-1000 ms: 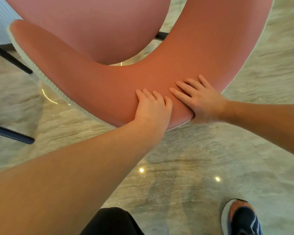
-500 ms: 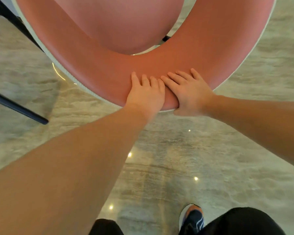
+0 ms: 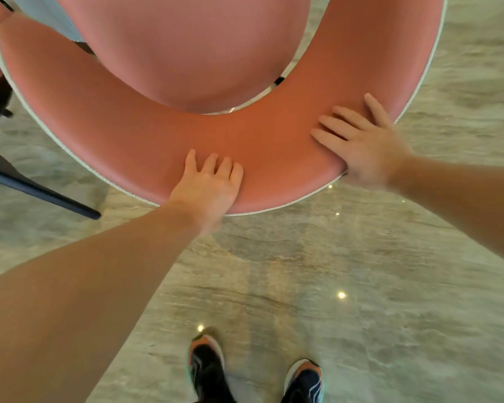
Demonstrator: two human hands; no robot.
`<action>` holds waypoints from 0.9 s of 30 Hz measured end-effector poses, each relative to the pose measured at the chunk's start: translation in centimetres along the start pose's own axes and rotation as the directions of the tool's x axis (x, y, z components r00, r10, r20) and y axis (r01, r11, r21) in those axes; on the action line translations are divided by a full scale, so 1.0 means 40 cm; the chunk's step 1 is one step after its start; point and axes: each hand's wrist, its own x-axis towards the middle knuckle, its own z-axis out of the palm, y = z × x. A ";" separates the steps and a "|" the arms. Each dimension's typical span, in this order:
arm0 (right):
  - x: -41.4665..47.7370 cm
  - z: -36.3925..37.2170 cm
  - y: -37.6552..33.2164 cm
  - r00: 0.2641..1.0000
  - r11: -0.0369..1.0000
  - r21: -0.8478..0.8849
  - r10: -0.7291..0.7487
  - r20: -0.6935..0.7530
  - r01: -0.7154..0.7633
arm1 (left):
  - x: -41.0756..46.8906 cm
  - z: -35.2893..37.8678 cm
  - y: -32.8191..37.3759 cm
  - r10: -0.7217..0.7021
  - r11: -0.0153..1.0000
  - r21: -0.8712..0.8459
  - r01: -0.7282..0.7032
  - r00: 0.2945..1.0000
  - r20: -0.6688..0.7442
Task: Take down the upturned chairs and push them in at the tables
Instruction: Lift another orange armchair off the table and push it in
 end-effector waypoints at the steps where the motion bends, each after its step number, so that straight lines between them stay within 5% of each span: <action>1: 0.006 -0.009 0.009 1.000 1.000 -0.004 -0.016 0.016 0.016 | 0.001 -0.005 -0.006 0.010 1.000 0.006 -0.010 1.000 0.009; 10: 0.084 -0.061 0.003 0.977 0.998 -0.055 -0.017 0.212 0.029 | 0.025 -0.049 -0.048 0.078 0.994 -0.080 -0.073 0.995 0.057; 15: 0.145 -0.075 -0.118 0.978 0.987 0.098 -0.141 0.151 0.127 | 0.043 -0.086 -0.086 0.077 0.989 -0.132 -0.073 0.997 0.025; 27: 0.158 -0.110 0.039 0.950 0.972 0.070 -0.235 0.205 0.225 | 0.037 -0.105 -0.112 0.040 0.991 -0.126 -0.040 0.999 0.000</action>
